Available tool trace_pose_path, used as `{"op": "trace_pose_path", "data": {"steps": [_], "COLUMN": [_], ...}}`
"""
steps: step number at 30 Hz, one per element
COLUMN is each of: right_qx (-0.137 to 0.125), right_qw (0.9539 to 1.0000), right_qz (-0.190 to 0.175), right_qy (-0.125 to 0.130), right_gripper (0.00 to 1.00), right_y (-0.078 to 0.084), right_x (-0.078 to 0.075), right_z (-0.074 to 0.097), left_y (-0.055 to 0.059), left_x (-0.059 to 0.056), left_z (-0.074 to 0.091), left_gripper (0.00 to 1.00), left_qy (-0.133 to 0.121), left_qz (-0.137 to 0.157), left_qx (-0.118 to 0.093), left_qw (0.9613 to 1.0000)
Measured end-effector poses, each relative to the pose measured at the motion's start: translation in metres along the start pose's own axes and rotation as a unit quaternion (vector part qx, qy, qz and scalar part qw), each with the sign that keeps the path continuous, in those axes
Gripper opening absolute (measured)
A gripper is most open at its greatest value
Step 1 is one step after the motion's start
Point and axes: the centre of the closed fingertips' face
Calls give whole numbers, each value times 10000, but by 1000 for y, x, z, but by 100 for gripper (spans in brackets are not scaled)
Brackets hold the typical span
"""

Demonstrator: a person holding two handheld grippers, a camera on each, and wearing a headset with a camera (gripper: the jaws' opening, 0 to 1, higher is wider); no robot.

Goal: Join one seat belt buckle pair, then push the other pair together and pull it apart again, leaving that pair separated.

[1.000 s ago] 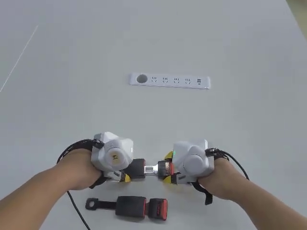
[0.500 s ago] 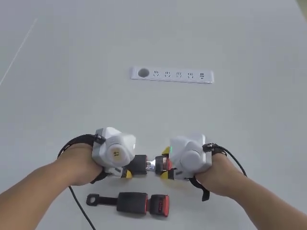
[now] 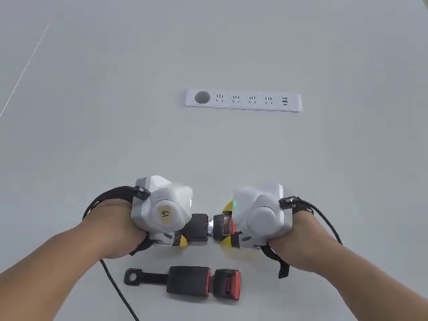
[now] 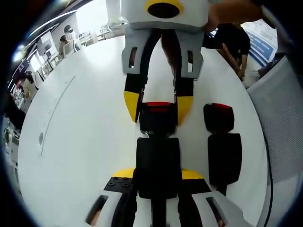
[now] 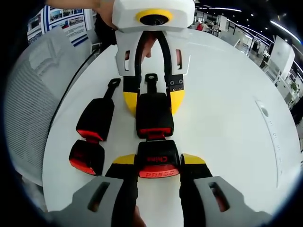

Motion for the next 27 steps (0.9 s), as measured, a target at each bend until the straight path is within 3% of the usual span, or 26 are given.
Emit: {"op": "trace_pose_path", "data": {"steps": [9, 27], "right_qx": [81, 77], "right_qw": [10000, 10000], "right_qz": [33, -33], "right_qy": [-24, 2], "right_gripper": [31, 32], "right_y": [-1, -1], "right_x": [0, 1], "right_z": [-4, -3], "left_y": [-3, -5], "left_x": [-2, -3], "left_z": [2, 2], "left_gripper": [33, 33], "left_qy": [0, 7], "left_qz": [10, 26], "left_qx": [-170, -56], "left_qw": [9999, 10000]}}
Point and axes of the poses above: the centre of the closed fingertips' face, and the gripper's own axes: z roughly backward along the fingers, x roughly to its left, y roughly out of its underside, and after that the axes turned 14 degrees about -x, right-handed
